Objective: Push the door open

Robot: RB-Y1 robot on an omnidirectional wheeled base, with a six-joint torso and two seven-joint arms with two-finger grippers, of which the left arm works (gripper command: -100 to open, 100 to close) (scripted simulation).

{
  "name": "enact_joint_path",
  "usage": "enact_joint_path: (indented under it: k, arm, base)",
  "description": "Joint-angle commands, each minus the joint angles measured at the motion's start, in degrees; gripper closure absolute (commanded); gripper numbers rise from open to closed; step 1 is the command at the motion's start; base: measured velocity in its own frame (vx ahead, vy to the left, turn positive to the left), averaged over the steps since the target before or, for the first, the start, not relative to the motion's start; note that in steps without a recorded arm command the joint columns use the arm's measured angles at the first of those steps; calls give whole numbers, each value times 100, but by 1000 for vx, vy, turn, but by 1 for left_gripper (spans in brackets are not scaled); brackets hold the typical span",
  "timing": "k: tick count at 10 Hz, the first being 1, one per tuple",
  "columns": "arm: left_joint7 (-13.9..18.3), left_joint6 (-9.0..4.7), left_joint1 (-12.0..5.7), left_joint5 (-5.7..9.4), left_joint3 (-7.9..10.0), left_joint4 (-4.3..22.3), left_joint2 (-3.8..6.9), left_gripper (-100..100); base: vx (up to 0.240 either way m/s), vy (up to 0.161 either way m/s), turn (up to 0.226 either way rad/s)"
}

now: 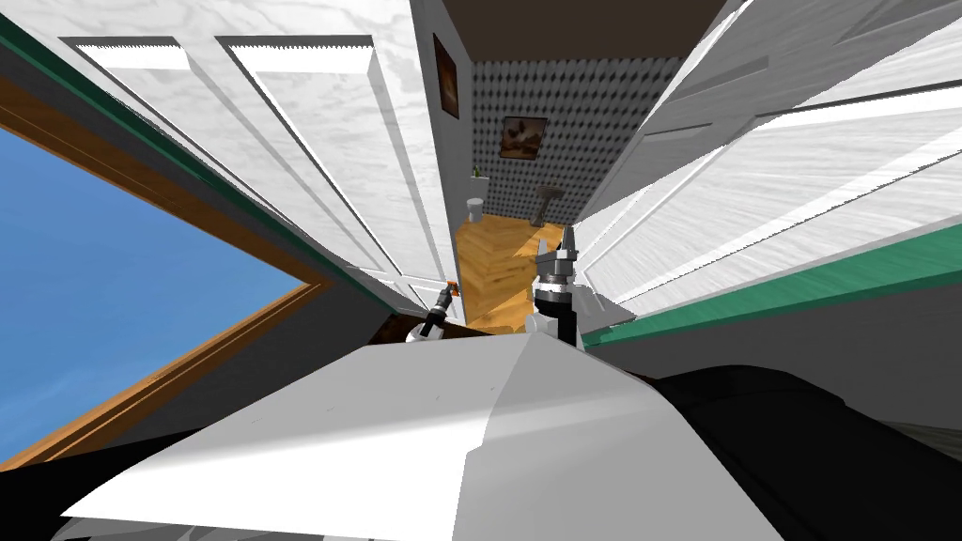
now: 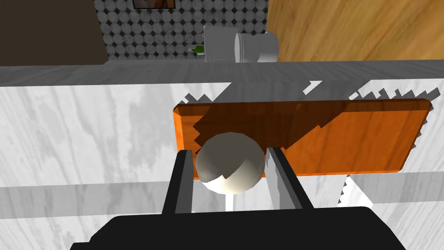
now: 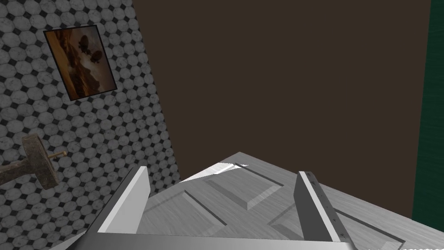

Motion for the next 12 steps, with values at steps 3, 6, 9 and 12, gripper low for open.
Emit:
enact_joint_path:
  k: [3, 6, 9, 12]
  arm:
    - [2, -1, -10, -2, 162, 26, 98, 100]
    - [3, -3, -19, -3, 300, 48, 161, 100]
    - [3, -3, -19, -3, 300, 48, 161, 100]
    - [5, -4, -33, -5, 507, 81, 234, 100]
  base:
    - [132, -79, 52]
    - [146, -65, 36]
    - [62, -31, 13]
    - [131, -80, 84]
